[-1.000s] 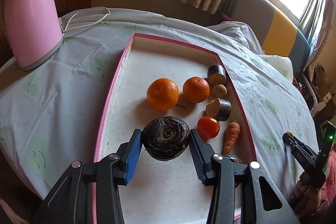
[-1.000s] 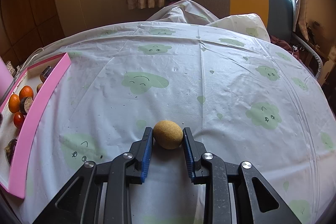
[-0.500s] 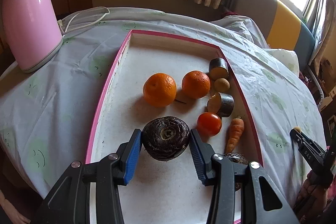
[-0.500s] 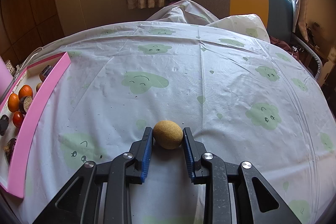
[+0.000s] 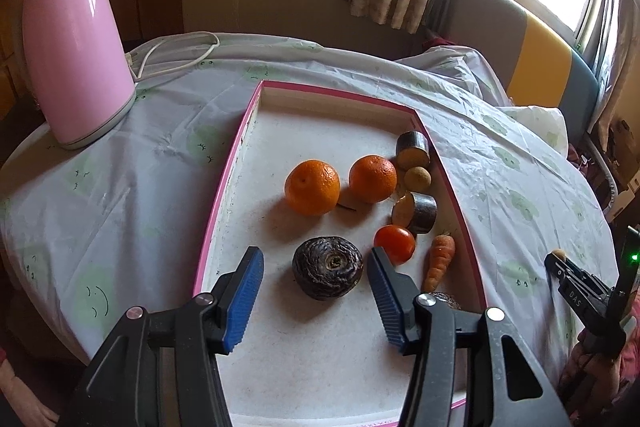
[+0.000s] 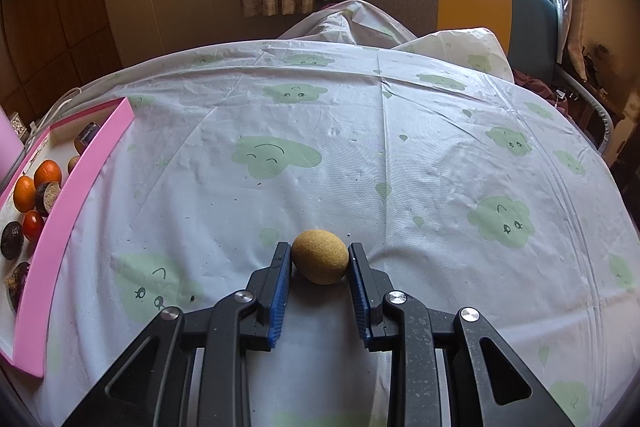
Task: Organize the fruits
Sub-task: 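Carry the yellow fruit into the tray and open the right tool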
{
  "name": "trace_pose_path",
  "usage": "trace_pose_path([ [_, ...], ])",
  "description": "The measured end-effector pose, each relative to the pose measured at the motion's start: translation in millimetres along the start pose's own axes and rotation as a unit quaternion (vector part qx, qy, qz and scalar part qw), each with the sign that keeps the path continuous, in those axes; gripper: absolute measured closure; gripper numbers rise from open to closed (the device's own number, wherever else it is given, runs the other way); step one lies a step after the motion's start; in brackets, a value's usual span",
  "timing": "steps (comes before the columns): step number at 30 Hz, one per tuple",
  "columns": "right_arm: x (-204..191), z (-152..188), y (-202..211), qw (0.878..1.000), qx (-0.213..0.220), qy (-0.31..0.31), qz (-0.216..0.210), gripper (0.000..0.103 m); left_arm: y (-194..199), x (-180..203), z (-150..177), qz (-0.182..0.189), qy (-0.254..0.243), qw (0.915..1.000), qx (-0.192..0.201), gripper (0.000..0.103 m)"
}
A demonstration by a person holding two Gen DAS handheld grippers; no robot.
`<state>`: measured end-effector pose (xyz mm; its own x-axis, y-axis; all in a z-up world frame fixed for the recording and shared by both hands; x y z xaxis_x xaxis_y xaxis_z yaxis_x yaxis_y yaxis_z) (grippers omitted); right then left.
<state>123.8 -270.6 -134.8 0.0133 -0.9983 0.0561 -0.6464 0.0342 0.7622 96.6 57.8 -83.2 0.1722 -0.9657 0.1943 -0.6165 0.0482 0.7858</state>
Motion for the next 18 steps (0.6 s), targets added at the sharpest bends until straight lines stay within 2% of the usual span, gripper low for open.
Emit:
trace_pose_path([
  [9,-2,-2,1,1.0,-0.007,0.009,0.003,0.075,18,-1,1,0.01,-0.009,0.9997,0.022,0.048],
  [13,-14,-4,6,1.0,-0.011,0.012,-0.021,0.075,22,-1,1,0.011,-0.017,0.9994,0.028,0.049],
  [18,-47,-17,26,0.997,0.011,0.026,-0.071,0.075,24,-2,1,0.013,-0.018,0.9992,0.033,0.048],
])
Point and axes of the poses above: each gripper's, at about its wrist camera, not at the fingertips, and y roughly against the way its jaws point, x to its right, z to its underside, the point moved 6 cm from there along -y, roughly the way its jaws point, and after that the axes turned 6 degrees about y, right-handed, at the moved point
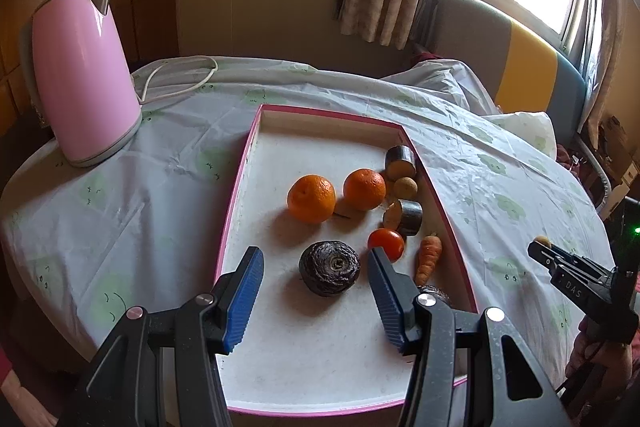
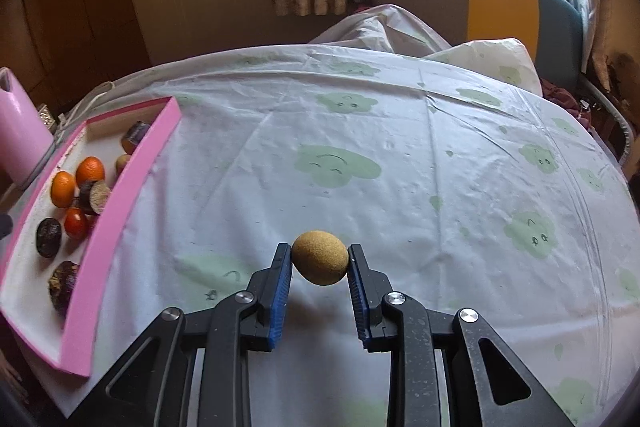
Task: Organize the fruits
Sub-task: 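Carry the yellow fruit into the tray and open the right tool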
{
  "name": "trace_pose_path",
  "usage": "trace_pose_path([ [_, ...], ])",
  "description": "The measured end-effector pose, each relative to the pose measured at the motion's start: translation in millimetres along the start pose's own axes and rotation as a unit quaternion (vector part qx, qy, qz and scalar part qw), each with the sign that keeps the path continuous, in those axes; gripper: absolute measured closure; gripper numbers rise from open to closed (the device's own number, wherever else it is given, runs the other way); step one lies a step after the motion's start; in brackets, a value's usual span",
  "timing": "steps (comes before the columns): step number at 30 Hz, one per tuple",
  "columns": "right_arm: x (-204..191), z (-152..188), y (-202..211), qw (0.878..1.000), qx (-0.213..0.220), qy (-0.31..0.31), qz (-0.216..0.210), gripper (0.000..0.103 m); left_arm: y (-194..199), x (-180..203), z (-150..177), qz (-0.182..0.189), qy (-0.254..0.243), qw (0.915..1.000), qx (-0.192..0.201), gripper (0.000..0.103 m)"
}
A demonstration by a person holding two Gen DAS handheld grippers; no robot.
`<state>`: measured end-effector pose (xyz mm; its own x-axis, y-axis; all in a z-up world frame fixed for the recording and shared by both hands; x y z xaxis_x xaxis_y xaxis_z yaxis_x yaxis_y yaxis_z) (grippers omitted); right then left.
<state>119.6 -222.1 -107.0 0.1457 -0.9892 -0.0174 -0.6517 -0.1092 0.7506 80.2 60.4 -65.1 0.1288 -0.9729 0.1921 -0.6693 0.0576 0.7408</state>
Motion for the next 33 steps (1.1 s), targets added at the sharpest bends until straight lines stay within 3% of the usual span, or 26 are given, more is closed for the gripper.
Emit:
trace_pose_path([
  [8,-71,-22,18,0.994,0.012,0.036,-0.107,0.075,3,-7,-1,-0.001,0.006,1.0,0.004,0.048],
  [18,-160,-26,24,0.972,-0.008,0.1,-0.211,0.075,10,-24,-6,-0.012,0.019,0.9996,0.019,0.048],
  [23,-196,-21,9,0.963,-0.035,0.149,-0.22,0.075,12,-35,-8,-0.022,0.029,0.9991,0.021,0.048],
  [28,-213,-18,-8,0.963,-0.045,0.178,-0.195,0.074,17,-43,-10,-0.034,0.034,0.9984,0.029,0.048],
  [31,-212,-17,-7,0.966,-0.04,0.167,-0.195,0.055,20,-45,-11,-0.04,0.037,0.9978,0.038,0.048],
  [33,-209,-17,-4,0.968,-0.034,0.157,-0.193,0.052,23,-46,-11,-0.042,0.039,0.9975,0.041,0.048],
])
Point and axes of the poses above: each gripper's, at about its wrist camera, not at the fingertips, and y roughly against the way its jaws point, x to its right, z to its underside, the point moved 6 cm from there along -y, roughly the way its jaws point, and after that the axes turned 6 degrees about y, right-handed, at the moved point
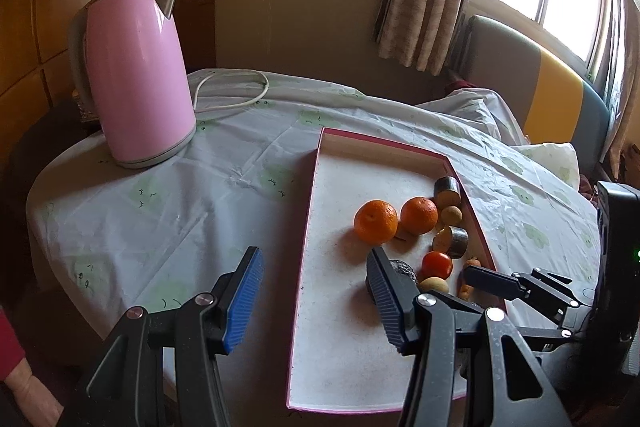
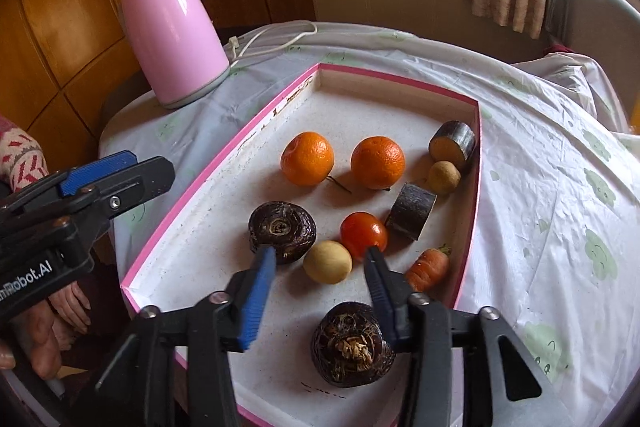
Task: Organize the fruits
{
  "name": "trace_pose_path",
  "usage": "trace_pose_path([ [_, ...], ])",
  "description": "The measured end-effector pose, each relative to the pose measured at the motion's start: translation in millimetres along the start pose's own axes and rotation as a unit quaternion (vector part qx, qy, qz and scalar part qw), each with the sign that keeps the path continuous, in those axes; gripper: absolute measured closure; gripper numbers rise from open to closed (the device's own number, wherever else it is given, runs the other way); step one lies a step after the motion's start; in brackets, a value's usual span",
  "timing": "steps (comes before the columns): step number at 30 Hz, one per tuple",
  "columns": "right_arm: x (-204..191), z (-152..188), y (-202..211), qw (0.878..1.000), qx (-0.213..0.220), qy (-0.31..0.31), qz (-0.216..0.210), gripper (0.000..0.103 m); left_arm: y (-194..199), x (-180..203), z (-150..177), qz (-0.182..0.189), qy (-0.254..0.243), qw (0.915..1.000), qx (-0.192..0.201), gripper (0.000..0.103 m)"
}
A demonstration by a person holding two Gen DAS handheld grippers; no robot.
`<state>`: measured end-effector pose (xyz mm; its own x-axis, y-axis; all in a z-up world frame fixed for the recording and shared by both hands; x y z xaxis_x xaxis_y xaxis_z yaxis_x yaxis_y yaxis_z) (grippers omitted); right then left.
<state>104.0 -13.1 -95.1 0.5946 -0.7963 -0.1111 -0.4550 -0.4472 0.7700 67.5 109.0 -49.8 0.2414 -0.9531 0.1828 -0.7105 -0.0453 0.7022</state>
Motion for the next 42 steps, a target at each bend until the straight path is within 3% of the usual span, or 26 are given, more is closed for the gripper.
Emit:
trace_pose_path([
  [2,2,-1,6,1.0,0.011,-0.009,0.009,0.05,2,1,0,-0.002,-0.001,1.0,0.004,0.048],
  [7,9,-1,35,0.996,0.057,-0.038,0.065,0.033,8,5,2,-0.003,-0.002,0.9999,0.009,0.048],
  [10,12,0,49,0.991,0.075,-0.049,0.1,0.03,13,8,4,-0.005,-0.002,0.9999,0.014,0.048],
  [13,12,2,59,0.986,0.086,-0.055,0.134,0.022,18,13,6,-0.019,-0.012,0.9995,0.022,0.041],
  [18,13,9,68,0.981,0.088,-0.058,0.162,0.019,26,16,8,-0.019,-0.01,0.9991,0.036,0.035],
  [21,15,13,72,0.981,0.088,-0.065,0.16,0.019,30,20,8,-0.033,-0.012,0.9982,0.05,0.029],
  [28,15,16,77,0.979,0.096,-0.067,0.164,0.019,37,24,8,-0.057,-0.017,0.9956,0.072,0.029],
  [42,14,17,76,0.98,0.096,-0.068,0.16,0.019,37,22,9,-0.053,-0.009,0.9959,0.073,0.03],
])
Point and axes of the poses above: each gripper's, at about its wrist camera, not at the fingertips, and y roughly against the way its jaws point, x to its right, z to its underside, the point moved 6 cm from there along -y, roughly the way its jaws point, and after that the axes turned 6 degrees about y, right-handed, at the moved point
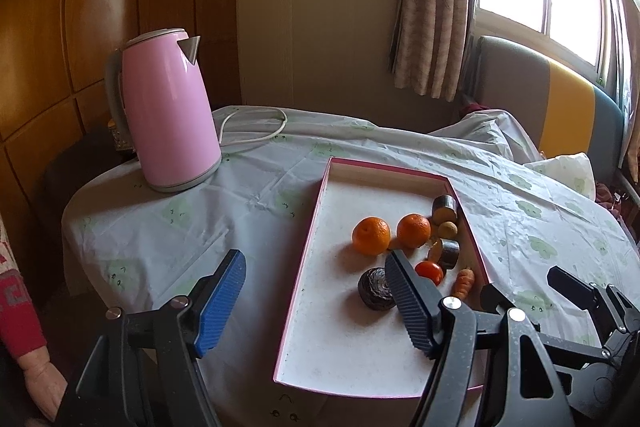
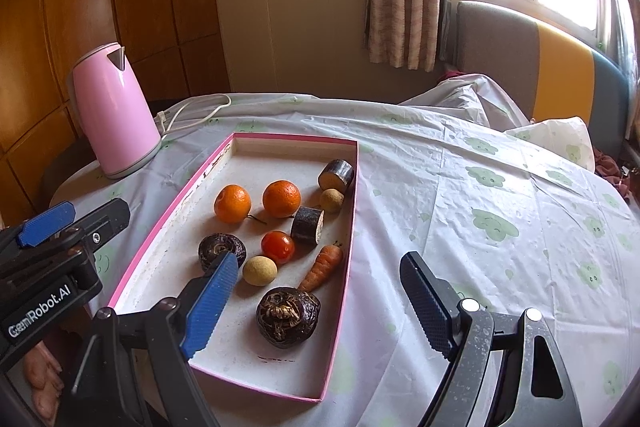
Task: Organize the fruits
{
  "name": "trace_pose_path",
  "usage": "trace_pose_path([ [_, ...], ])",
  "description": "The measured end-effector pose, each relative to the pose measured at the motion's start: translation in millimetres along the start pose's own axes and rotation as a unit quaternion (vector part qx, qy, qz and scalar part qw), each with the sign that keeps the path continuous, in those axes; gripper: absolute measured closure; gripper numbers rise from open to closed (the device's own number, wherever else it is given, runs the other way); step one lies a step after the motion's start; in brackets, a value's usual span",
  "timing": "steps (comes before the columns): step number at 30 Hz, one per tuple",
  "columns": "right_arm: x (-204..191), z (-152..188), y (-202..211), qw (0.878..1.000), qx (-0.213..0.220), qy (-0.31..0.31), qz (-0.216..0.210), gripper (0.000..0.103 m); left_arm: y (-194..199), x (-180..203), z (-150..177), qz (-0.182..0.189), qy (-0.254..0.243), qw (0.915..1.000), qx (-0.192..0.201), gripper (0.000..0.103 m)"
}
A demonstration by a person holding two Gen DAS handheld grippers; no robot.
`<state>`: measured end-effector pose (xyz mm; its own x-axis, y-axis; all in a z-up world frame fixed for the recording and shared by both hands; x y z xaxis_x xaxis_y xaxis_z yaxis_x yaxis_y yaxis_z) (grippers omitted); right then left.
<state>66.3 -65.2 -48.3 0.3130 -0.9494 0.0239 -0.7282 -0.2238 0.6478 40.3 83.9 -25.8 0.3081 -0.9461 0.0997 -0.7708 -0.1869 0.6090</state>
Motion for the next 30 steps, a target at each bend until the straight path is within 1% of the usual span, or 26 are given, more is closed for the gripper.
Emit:
trace_pose_path([
  [9,-1.9,-0.3,0.1,1.0,0.001,0.004,0.0,0.019,1.6,0.2,-0.6,-0.002,-0.004,1.0,0.001,0.03],
  [23,-2.7,2.1,-1.8,1.0,-0.004,0.007,-0.002,0.019,1.6,1.4,0.1,0.006,-0.006,1.0,-0.005,0.03],
  [30,-0.5,4.4,-2.4,1.0,-0.006,0.008,0.0,0.019,7.6,2.7,-4.7,0.006,-0.012,0.9997,0.021,0.03],
])
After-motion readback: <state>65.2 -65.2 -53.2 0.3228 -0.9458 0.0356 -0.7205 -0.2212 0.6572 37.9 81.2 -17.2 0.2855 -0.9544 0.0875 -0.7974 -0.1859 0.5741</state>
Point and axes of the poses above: each gripper's, at about its wrist camera, not at the fingertips, and y roughly against the way its jaws point, x to its right, z to its underside, the point moved 6 cm from there along -y, roughly the way its jaws point, and after that the axes turned 6 degrees about y, right-handed, at the moved point
